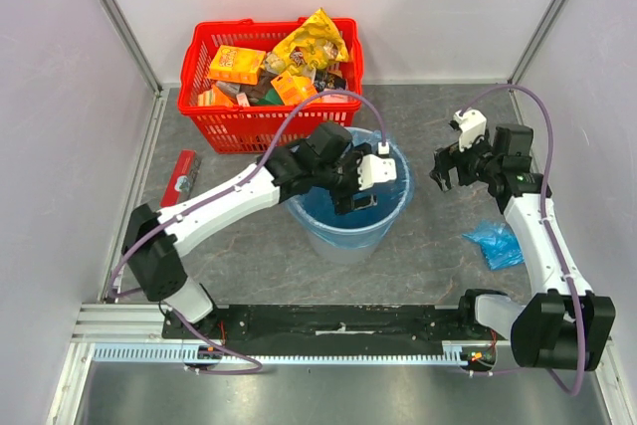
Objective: Put the trash bags into the trash bin
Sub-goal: Place the trash bag in the trash bin.
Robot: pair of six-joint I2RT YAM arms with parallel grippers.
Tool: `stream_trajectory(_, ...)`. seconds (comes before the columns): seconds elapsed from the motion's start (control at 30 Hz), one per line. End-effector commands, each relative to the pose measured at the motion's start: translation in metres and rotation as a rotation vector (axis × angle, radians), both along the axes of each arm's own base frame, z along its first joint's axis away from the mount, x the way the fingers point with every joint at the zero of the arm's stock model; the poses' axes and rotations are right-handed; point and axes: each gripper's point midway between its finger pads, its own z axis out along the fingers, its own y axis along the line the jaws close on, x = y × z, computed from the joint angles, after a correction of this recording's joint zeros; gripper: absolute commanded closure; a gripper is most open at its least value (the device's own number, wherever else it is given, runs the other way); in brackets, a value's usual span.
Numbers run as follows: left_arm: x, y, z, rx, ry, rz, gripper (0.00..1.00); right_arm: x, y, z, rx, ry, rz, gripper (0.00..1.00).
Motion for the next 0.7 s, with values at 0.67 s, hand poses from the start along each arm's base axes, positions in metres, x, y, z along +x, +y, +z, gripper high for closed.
stream_trajectory(0.67, 0.056, 0.048, 0.194, -0.282, -0.416, 0.326, 0.13, -0.002, 0.046, 0.143, 0.122, -0.299, 0.274, 0.02)
